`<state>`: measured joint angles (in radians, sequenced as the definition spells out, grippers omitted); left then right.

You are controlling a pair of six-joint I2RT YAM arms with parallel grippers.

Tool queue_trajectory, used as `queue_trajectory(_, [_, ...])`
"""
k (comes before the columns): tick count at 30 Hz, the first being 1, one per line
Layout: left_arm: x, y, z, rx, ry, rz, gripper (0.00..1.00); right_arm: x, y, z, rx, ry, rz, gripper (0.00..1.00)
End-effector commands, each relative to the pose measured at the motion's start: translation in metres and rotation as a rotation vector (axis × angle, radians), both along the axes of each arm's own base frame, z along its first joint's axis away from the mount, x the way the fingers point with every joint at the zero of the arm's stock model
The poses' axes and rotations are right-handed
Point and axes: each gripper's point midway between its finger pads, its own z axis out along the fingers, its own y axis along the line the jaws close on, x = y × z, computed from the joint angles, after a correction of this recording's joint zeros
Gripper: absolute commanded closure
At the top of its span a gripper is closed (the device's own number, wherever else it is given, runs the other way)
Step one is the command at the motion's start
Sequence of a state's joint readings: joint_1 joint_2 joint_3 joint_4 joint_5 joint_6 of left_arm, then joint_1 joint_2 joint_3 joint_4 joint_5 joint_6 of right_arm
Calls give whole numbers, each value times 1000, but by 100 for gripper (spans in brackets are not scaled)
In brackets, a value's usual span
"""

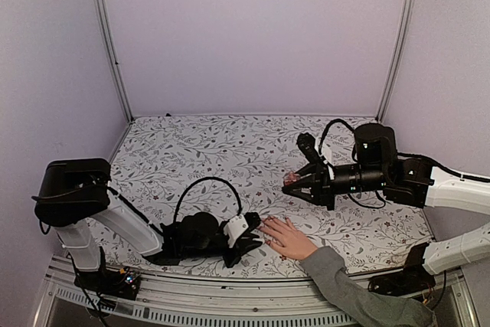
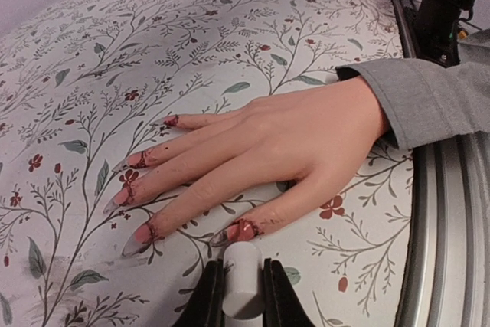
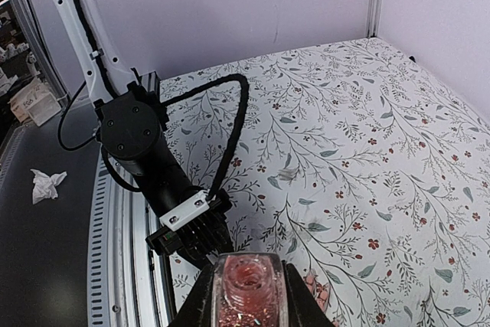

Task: Paint the nails
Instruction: Paint the nail polish on the nail.

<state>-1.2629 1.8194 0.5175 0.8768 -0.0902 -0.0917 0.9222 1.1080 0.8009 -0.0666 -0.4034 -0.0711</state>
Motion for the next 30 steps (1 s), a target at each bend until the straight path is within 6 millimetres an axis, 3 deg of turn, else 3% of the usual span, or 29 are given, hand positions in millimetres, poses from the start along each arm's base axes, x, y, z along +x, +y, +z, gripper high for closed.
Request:
queue_trajectory(1, [-1, -3, 0, -9, 10, -4, 100, 2, 0, 11, 30, -25, -3, 100])
queue_trajectory(30, [-6, 3, -5, 10, 24, -8, 100, 1, -1, 11, 32, -23, 1, 100])
